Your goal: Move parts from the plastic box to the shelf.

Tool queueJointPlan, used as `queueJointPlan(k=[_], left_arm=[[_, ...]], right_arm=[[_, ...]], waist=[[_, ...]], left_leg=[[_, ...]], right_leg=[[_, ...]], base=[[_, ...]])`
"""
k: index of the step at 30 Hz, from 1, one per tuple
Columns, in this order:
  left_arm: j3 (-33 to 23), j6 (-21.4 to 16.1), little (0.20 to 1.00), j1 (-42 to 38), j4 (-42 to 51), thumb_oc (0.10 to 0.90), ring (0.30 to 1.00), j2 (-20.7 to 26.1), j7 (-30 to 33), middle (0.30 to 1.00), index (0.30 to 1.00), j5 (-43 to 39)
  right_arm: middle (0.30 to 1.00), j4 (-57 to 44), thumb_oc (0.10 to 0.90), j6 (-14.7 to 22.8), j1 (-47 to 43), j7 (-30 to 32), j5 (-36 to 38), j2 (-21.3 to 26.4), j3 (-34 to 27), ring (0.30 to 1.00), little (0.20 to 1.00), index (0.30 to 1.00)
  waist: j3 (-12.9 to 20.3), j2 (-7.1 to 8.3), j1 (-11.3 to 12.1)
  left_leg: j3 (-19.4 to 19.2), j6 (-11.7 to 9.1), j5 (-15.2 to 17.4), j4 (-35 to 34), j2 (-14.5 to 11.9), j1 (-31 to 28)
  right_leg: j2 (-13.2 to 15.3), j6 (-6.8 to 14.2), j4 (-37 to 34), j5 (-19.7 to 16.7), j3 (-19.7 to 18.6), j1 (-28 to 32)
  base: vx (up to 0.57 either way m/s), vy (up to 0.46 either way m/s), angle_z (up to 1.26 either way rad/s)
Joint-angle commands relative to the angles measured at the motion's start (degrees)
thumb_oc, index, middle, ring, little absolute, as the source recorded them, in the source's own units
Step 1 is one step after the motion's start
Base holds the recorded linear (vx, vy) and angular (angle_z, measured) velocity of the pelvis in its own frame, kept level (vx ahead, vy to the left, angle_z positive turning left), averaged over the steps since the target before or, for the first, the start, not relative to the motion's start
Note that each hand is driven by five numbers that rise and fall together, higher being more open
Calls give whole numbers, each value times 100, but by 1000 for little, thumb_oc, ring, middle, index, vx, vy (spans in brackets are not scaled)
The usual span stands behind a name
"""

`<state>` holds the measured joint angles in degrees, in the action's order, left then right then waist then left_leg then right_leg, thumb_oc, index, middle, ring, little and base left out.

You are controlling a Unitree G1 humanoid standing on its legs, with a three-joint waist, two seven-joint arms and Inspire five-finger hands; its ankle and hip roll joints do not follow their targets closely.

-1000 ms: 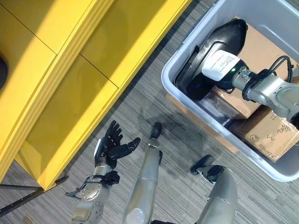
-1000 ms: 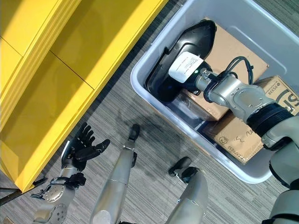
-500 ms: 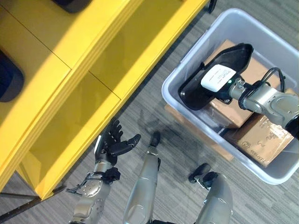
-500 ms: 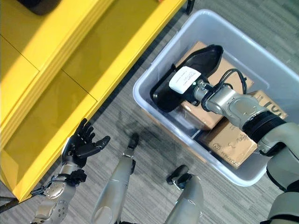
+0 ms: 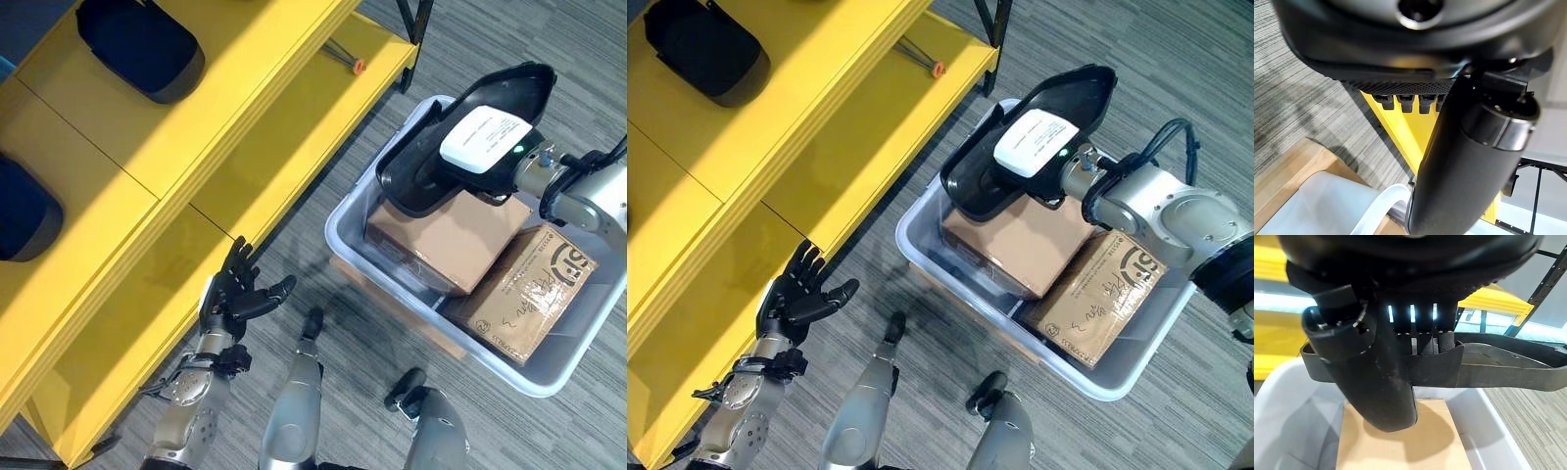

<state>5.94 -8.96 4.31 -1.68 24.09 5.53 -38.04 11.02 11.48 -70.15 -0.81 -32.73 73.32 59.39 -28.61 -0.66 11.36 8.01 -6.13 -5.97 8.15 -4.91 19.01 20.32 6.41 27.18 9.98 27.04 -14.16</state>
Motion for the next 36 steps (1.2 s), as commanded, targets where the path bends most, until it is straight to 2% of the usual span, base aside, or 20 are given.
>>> queueJointPlan(k=[1, 5, 7, 9, 11, 12, 13, 14, 15, 17, 20, 24, 32, 33, 36], left_arm=[[-252, -411, 1000, 192, 356, 900, 1000, 412, -158, 1000, 1000, 31], [-575, -520, 1000, 248, 476, 900, 1000, 595, -36, 1000, 1000, 902], [-831, -734, 1000, 146, 575, 900, 1000, 788, 258, 1000, 1000, 1760], [-854, -740, 1000, 158, 572, 900, 1000, 755, 322, 1000, 1000, 1823], [-1004, -838, 1000, 153, 689, 900, 1000, 938, 554, 1000, 1000, 2492], [-1121, -929, 1000, 70, 791, 900, 1000, 1156, 920, 1000, 1000, 3213], [-1118, -927, 1000, 68, 795, 900, 1000, 1154, 932, 1000, 1000, 3227], [-1171, -950, 1000, 59, 827, 900, 1000, 1283, 1124, 1000, 1000, 3660], [-1286, -906, 1000, -50, 957, 900, 1000, 1650, 1652, 1000, 1000, 4631], [-1324, -940, 1000, -60, 1028, 900, 1000, 1726, 1779, 1000, 1000, 4915], [-1368, -920, 1000, -183, 1261, 900, 1000, 2144, 2158, 1000, 1000, 5936], [-1287, -789, 1000, -273, 1317, 900, 1000, 2536, 2563, 1000, 1000, 6793], [-949, -618, 1000, -719, 1440, 900, 1000, 3284, 2859, 1000, 1000, 7809], [-867, -631, 1000, -820, 1498, 900, 1000, 3526, 2893, 1000, 1000, 8000], [-722, -621, 1000, -949, 1567, 900, 1000, 3599, 2912, 1000, 1000, 8151]], right_arm=[[300, -379, 400, -25, -246, 388, 555, 275, -625, 300, 300, 300], [300, -748, 400, 153, 159, 400, 984, 427, -1139, 300, 300, 300], [300, -874, 400, 278, 519, 410, 1397, 433, -1585, 300, 300, 300], [300, -929, 400, 307, 725, 410, 1468, 433, -1799, 300, 300, 300], [300, -968, 400, 384, 1015, 383, 1664, 383, -2067, 300, 300, 300], [300, -992, 400, 454, 1037, 410, 1742, 326, -2096, 300, 300, 300], [300, -991, 400, 455, 1040, 409, 1741, 326, -2104, 300, 300, 300], [300, -1008, 400, 508, 1090, 423, 1829, 286, -2155, 300, 300, 300], [300, -1035, 400, 607, 1021, 509, 1898, 217, -2147, 300, 300, 300], [300, -1069, 400, 667, 1024, 523, 1988, 196, -2167, 300, 300, 300], [300, -1150, 400, 786, 1066, 594, 2101, 100, -2222, 300, 300, 300], [300, -1229, 400, 879, 1038, 693, 2266, 19, -2239, 300, 300, 300], [300, -1346, 400, 990, 983, 713, 2571, -246, -2208, 300, 300, 300], [300, -1320, 400, 1005, 925, 753, 2613, -302, -2186, 300, 300, 300], [300, -1306, 400, 1034, 878, 833, 2631, -392, -2193, 300, 300, 300]], waist=[[940, 426, -44], [1323, 573, -155], [1615, 674, -249], [1706, 711, -268], [1878, 757, -290], [2064, 796, -334], [2067, 803, -333], [2147, 805, -368], [2279, 818, -410], [2345, 824, -435], [2493, 808, -524], [2644, 773, -637], [2819, 687, -796], [2858, 667, -825], [2899, 644, -881]], left_leg=[[-281, 12, 370, -173, -242, -348], [-494, -25, 222, -650, -347, -704], [-658, -85, 178, -967, -414, -1006], [-711, -85, 142, -1062, -424, -1069], [-816, -109, 131, -1210, -463, -1269], [-913, -140, 178, -1269, -505, -1418], [-915, -133, 149, -1278, -497, -1404], [-958, -142, 166, -1291, -520, -1460], [-1031, -169, 226, -1295, -558, -1586], [-1062, -164, 201, -1306, -559, -1605], [-1146, -187, 254, -1315, -597, -1767], [-1243, -202, 303, -1315, -633, -1897], [-1334, -221, 347, -1315, -686, -2022], [-1358, -226, 345, -1315, -698, -2027], [-1386, -233, 347, -1315, -708, -2037]], right_leg=[[-145, 393, -1754, -846, -300, 931], [-302, 485, -2333, -1137, -396, 1141], [-384, 548, -2603, -1242, -464, 1305], [-393, 566, -2701, -1300, -479, 1341], [-428, 599, -2820, -1354, -528, 1439], [-466, 626, -2891, -1377, -604, 1515], [-460, 623, -2901, -1403, -606, 1501], [-476, 631, -2926, -1405, -647, 1526], [-503, 646, -2952, -1394, -722, 1587], [-503, 643, -2956, -1410, -748, 1587], [-520, 656, -2951, -1389, -804, 1666], [-541, 651, -2938, -1350, -897, 1708], [-578, 639, -2943, -1291, -977, 1769], [-588, 640, -2958, -1293, -998, 1773], [-589, 641, -2967, -1302, -1022, 1764]], base=[[41, -10, -11], [55, -5, -26], [107, -14, -28], [63, 9, -18], [100, 9, -25], [79, 13, -32], [89, 16, -32], [84, 16, -21], [106, 20, -30], [54, 12, -30], [57, 10, -18], [31, 17, -7], [13, 3, -6], [0, 0, 0], [-2, 5, -6]])
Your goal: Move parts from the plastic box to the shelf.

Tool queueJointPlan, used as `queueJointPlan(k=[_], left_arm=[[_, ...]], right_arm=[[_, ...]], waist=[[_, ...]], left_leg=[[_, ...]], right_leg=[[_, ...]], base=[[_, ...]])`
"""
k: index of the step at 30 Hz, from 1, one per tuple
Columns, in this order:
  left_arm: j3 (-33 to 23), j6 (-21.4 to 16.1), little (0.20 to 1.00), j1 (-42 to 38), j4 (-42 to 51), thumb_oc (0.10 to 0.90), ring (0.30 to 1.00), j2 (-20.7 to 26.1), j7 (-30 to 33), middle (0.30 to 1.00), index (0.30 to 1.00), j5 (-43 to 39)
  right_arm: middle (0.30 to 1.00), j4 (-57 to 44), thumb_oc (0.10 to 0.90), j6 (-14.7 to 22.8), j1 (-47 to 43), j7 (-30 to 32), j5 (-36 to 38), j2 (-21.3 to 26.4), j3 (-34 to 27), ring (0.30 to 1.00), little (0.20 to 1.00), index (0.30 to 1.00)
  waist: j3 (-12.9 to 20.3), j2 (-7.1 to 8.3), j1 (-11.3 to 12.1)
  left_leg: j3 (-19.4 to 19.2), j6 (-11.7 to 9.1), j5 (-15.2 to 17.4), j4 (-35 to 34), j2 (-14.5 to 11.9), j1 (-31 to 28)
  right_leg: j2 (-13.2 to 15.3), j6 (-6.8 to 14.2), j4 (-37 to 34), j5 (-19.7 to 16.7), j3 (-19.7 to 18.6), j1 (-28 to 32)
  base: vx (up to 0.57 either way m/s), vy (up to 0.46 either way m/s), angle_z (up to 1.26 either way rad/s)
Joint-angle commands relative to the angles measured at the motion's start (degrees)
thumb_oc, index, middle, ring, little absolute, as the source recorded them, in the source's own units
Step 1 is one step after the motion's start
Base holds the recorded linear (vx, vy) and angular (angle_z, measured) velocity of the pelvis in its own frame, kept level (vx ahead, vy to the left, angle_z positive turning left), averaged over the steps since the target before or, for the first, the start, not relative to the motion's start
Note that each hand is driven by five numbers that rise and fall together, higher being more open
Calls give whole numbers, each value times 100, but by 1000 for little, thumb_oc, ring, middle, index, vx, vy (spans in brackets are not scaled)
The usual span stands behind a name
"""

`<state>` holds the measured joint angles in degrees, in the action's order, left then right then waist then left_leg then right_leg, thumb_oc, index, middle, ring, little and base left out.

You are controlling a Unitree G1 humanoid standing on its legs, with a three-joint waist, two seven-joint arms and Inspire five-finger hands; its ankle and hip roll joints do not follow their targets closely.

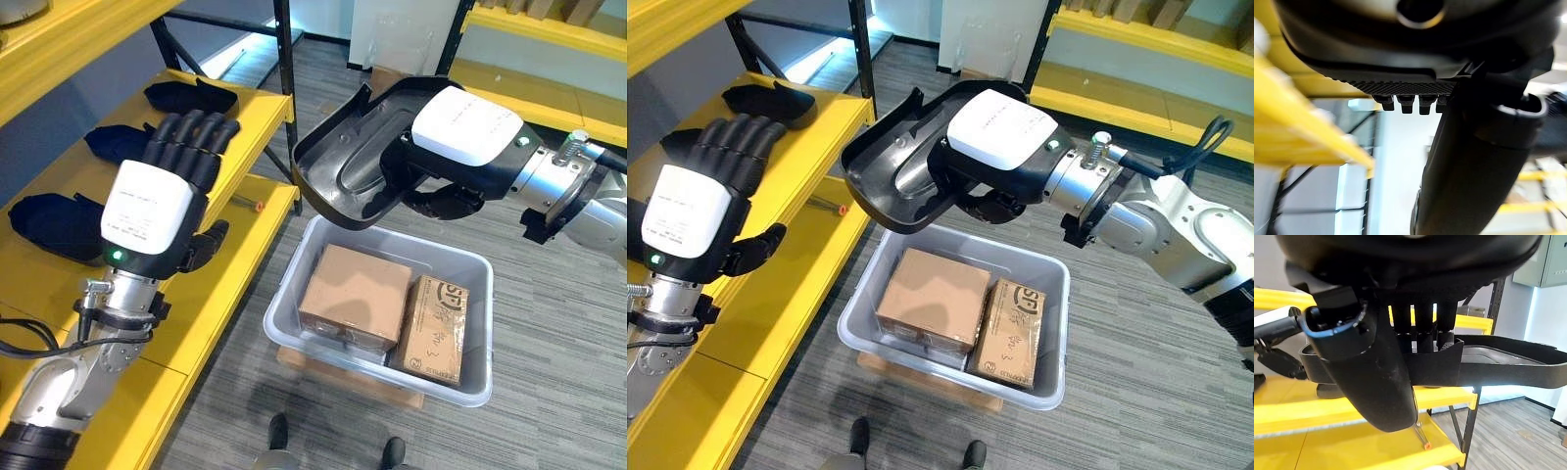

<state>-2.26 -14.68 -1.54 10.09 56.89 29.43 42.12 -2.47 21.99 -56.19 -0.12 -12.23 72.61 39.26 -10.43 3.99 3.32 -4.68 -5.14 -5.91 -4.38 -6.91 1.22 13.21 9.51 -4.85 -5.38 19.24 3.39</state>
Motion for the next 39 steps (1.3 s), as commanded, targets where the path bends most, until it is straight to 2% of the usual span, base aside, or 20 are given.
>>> queueJointPlan(k=[1, 7, 19, 24, 31, 39], left_arm=[[111, -47, 1000, -375, 385, 900, 1000, 318, 525, 1000, 1000, 140], [579, 21, 1000, -762, 526, 900, 1000, 305, 562, 1000, 1000, 466], [890, 62, 1000, -913, 593, 900, 1000, 123, 537, 1000, 1000, 680], [1048, 140, 1000, -1113, 574, 900, 1000, 220, 565, 1000, 1000, 809], [405, 324, 1000, -544, 628, 900, 1000, -128, 738, 1000, 1000, 800], [-275, 438, 1000, -97, 742, 900, 1000, -306, 908, 1000, 1000, 671]], right_arm=[[300, 47, 400, -16, -518, 766, 579, -323, -179, 300, 300, 300], [300, 118, 400, 2, -620, 913, 538, -580, -172, 300, 300, 300], [300, 109, 400, 25, -728, 1026, 518, -720, -150, 300, 300, 300], [300, 136, 400, 43, -854, 1062, 519, -826, -53, 300, 300, 300], [300, 217, 400, -12, -574, 1086, 389, -778, -270, 300, 300, 300], [300, 183, 400, -25, -317, 1050, 328, -685, -472, 300, 300, 300]], waist=[[1082, 181, -73], [1132, 150, -175], [1132, 149, -252], [1150, 155, -284], [1149, 175, -245], [1140, 192, -188]], left_leg=[[-117, -333, 342, -62, -510, -257], [-189, -333, 381, -62, -538, -326], [-253, -309, 428, -62, -532, -391], [-310, -295, 464, -62, -527, -425], [-339, -269, 509, -62, -522, -494], [-331, -269, 517, -62, -521, -496]], right_leg=[[122, 332, 235, 234, -242, 10], [109, 319, 201, 244, -332, 19], [89, 312, 180, 259, -442, 20], [75, 310, 161, 260, -531, -8], [71, 301, 149, 289, -556, 32], [73, 296, 136, 292, -536, 56]], base=[[-6, 4, -6], [9, 6, -6], [3, 3, -3], [15, 10, -5], [10, 8, -11], [0, 0, 0]])
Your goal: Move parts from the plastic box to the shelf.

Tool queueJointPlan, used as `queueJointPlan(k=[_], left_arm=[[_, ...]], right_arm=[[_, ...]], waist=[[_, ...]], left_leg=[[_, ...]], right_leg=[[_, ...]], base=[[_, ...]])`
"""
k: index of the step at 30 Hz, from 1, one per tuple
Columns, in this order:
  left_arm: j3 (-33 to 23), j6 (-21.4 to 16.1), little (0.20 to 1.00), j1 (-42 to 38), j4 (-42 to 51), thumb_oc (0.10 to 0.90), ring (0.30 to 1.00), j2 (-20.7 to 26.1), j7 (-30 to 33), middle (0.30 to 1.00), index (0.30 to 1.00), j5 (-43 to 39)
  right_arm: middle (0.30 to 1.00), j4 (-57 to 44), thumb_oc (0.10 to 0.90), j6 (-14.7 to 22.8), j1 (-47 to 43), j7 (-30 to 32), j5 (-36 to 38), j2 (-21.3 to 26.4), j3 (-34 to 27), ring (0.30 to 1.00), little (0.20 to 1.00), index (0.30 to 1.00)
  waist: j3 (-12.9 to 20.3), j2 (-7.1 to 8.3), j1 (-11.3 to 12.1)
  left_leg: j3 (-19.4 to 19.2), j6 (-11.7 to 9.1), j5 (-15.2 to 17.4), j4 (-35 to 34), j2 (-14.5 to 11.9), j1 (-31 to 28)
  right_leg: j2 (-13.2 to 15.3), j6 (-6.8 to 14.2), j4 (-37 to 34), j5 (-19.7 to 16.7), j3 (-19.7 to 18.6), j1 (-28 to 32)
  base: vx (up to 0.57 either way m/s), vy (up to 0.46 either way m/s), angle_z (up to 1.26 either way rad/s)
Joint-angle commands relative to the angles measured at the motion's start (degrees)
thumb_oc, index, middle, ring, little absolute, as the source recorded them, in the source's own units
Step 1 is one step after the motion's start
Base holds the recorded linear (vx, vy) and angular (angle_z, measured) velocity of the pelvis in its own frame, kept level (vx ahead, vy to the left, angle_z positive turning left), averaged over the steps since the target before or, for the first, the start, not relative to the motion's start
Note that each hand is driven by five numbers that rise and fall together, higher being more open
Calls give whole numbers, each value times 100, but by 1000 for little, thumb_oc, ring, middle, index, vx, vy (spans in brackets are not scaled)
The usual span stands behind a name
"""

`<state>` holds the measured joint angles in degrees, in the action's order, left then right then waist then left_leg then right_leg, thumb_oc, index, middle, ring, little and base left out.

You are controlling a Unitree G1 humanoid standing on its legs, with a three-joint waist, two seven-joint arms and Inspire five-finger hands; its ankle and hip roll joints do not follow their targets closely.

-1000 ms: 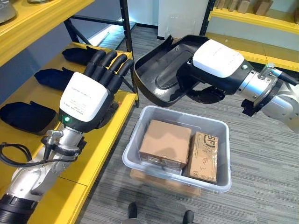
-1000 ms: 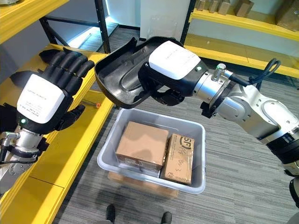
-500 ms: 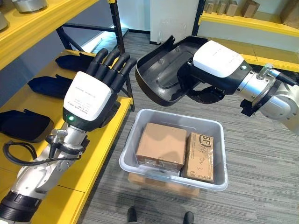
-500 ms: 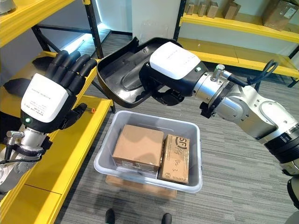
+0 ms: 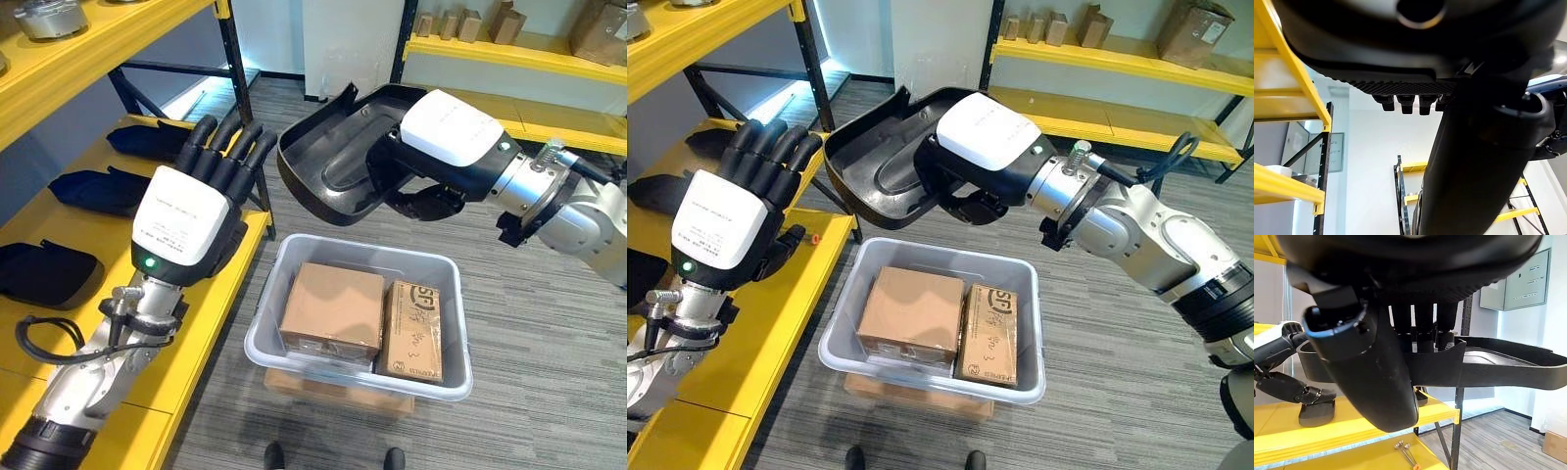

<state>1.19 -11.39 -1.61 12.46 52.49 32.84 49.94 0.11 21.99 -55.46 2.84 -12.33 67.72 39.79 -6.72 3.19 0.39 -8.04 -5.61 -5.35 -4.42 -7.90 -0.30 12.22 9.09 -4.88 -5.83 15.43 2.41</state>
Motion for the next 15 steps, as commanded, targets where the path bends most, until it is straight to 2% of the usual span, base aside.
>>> queueJointPlan(k=[1, 15], left_arm=[[-630, 108, 1000, -79, 514, 900, 1000, 134, 563, 1000, 1000, -113], [-913, 229, 1000, -185, 773, 900, 1000, -50, 774, 1000, 1000, -194]], right_arm=[[300, -80, 400, -26, -387, 753, 338, -197, -530, 300, 300, 300], [300, -122, 400, -42, -372, 731, 289, -235, -553, 300, 300, 300]], waist=[[768, 272, 103], [760, 266, 95]], left_leg=[[5, -222, 461, -58, -422, -345], [9, -210, 489, -58, -398, -361]], right_leg=[[172, 337, 139, 336, -155, 155], [177, 326, 117, 337, -176, 158]], base=[[0, 0, 0], [0, 0, 0]])
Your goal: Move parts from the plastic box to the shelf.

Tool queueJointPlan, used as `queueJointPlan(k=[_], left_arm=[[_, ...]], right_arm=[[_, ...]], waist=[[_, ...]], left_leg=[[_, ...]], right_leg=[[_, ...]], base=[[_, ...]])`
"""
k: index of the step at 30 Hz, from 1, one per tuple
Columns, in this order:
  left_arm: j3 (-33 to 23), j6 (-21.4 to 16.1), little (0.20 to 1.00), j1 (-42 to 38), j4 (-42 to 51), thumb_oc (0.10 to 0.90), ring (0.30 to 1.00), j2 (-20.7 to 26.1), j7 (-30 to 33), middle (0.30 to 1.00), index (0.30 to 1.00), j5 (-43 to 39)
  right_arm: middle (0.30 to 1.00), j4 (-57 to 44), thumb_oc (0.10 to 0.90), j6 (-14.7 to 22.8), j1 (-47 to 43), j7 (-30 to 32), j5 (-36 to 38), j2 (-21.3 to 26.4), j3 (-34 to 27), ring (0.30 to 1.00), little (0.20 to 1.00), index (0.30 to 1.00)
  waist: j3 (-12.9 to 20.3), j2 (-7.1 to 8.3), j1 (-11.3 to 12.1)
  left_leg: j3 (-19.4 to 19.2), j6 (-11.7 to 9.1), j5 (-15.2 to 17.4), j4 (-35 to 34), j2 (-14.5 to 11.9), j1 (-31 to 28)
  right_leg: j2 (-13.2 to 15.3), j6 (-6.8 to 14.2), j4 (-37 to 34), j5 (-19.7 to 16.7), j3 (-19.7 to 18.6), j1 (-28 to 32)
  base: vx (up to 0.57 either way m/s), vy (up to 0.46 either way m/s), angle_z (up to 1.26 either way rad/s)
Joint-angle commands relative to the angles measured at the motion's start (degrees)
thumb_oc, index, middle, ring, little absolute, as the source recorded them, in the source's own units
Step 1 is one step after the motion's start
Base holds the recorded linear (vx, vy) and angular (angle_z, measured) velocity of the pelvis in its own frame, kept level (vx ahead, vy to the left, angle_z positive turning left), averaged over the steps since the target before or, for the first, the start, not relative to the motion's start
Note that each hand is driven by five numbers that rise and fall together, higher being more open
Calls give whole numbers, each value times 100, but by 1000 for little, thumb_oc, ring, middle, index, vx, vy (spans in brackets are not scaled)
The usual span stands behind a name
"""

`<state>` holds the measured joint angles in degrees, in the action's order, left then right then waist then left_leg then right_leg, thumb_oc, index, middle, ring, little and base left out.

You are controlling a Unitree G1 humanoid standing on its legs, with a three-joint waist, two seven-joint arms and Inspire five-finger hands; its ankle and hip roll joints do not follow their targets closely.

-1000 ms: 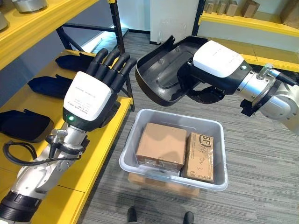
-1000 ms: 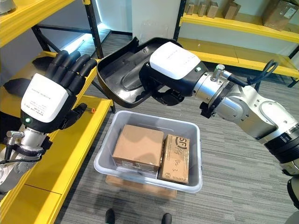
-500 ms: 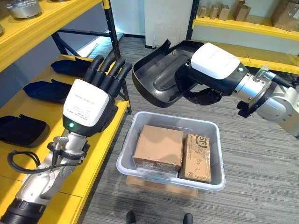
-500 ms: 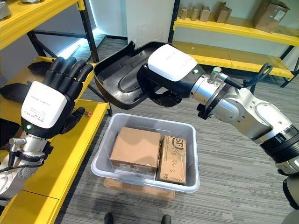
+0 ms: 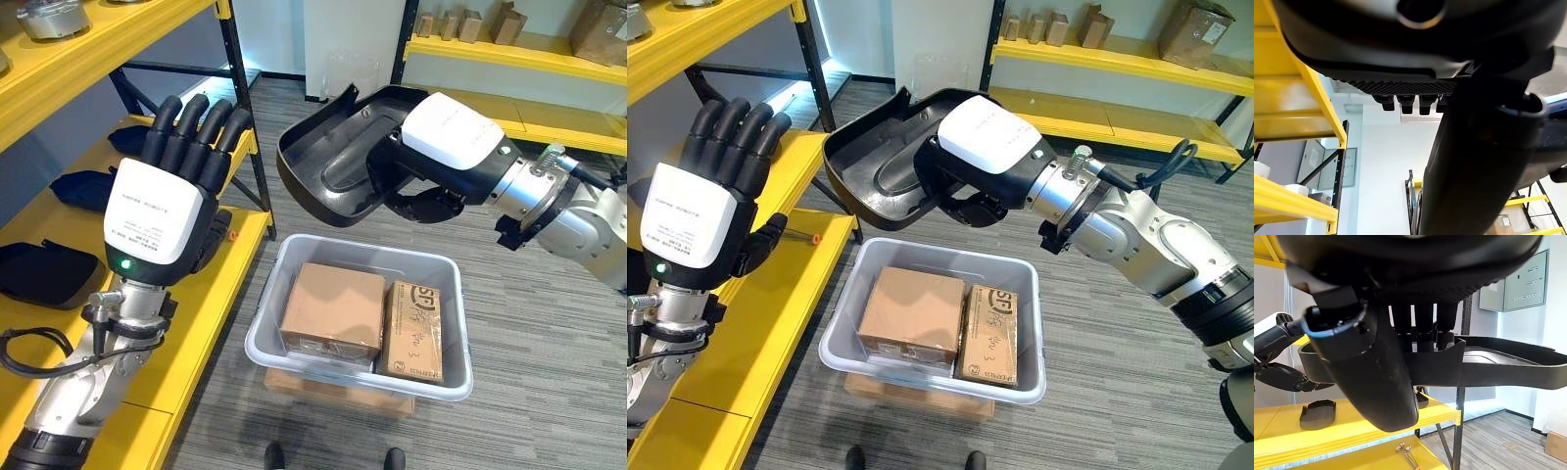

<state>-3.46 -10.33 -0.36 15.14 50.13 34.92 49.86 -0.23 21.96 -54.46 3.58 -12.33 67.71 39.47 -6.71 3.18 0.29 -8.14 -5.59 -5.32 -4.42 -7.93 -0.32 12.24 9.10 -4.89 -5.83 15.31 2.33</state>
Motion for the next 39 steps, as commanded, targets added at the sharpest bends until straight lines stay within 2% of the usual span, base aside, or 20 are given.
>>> queueJointPlan(k=[1, 14, 25, 39], left_arm=[[-458, 120, 1000, -326, 544, 900, 1000, 167, 570, 1000, 1000, -196], [96, 20, 1000, -917, 795, 900, 1000, 256, 422, 1000, 1000, -172], [890, -185, 1000, -1409, 745, 900, 1000, 638, 43, 1000, 1000, -55], [1434, -365, 1000, -1714, 700, 900, 1000, 906, -225, 1000, 1000, -53]], right_arm=[[300, -102, 400, -34, -464, 662, 268, -225, -525, 300, 300, 300], [300, -86, 400, -40, -580, 648, 255, -382, -398, 300, 300, 300], [300, -22, 400, -21, -736, 613, 327, -484, -238, 300, 300, 300], [300, 35, 400, 2, -782, 593, 392, -550, -163, 300, 300, 300]], waist=[[762, 265, 101], [751, 231, 5], [784, 198, -80], [798, 236, -116]], left_leg=[[18, -212, 488, -58, -395, -358], [-8, -192, 518, -58, -391, -381], [-68, -181, 538, -58, -371, -434], [-73, -183, 536, -58, -369, -418]], right_leg=[[176, 326, 118, 338, -164, 163], [179, 329, 135, 347, -231, 134], [181, 339, 121, 346, -266, 143], [172, 346, 106, 324, -272, 136]], base=[[5, 3, -3], [2, 0, -1], [0, 0, 0], [0, 0, 0]])
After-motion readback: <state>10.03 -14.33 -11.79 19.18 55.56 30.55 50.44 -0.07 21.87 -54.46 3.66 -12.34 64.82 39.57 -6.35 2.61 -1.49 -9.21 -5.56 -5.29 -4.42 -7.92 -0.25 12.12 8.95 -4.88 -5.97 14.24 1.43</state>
